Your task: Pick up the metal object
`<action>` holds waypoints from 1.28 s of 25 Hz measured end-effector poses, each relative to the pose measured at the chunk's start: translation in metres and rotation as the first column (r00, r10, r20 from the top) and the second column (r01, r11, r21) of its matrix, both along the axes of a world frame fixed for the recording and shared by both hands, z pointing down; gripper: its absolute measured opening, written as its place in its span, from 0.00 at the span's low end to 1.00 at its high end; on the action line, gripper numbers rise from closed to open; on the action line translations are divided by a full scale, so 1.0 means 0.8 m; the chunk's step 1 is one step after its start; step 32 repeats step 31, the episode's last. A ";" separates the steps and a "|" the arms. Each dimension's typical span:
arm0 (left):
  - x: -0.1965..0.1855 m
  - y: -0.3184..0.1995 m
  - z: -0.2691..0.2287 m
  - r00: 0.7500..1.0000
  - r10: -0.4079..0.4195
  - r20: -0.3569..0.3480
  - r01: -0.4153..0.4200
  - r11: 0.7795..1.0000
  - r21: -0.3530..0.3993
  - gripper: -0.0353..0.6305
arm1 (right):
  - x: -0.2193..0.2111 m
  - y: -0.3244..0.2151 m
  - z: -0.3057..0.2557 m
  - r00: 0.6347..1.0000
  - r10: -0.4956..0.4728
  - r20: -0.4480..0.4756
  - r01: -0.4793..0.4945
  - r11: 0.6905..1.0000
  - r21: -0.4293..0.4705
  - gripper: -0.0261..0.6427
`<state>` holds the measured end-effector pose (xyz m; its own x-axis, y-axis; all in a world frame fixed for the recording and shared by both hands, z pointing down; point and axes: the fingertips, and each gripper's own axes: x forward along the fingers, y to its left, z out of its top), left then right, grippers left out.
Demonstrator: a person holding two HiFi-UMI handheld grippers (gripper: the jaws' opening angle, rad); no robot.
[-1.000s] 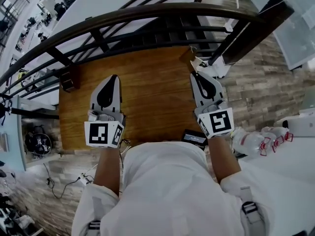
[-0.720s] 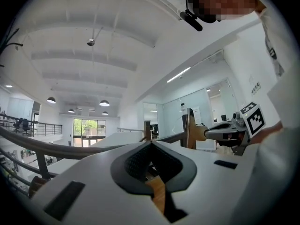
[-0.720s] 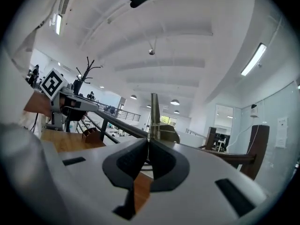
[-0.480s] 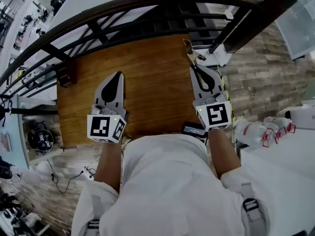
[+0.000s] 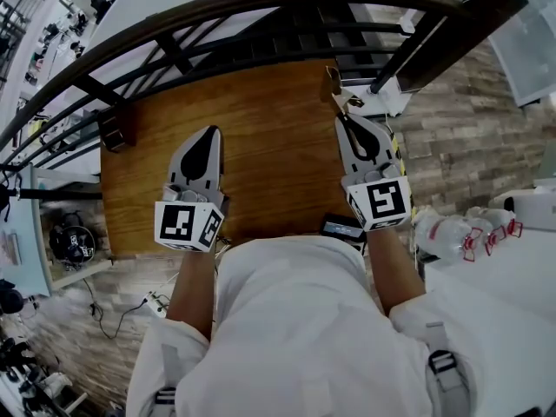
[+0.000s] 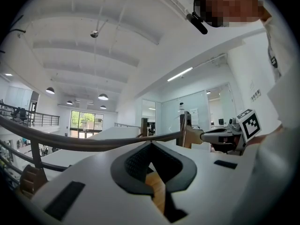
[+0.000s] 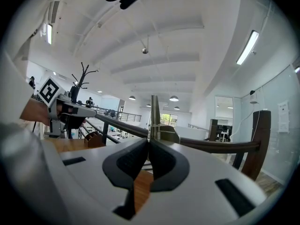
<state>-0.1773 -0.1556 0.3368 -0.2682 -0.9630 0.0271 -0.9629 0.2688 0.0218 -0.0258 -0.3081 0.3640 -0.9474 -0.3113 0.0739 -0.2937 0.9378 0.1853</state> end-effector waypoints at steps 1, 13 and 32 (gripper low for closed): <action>0.000 0.001 0.002 1.000 0.001 0.000 -0.001 1.000 0.001 0.07 | -0.001 0.000 0.001 1.000 -0.004 0.001 0.004 1.000 -0.002 0.08; 0.005 -0.001 0.019 0.999 0.018 -0.045 -0.018 1.000 -0.006 0.07 | -0.005 0.002 0.010 0.999 -0.026 0.020 0.027 0.998 -0.050 0.08; 0.005 -0.003 0.061 0.984 0.029 -0.178 -0.034 0.999 -0.025 0.07 | -0.005 0.001 0.034 0.999 -0.018 0.026 0.021 0.991 -0.130 0.08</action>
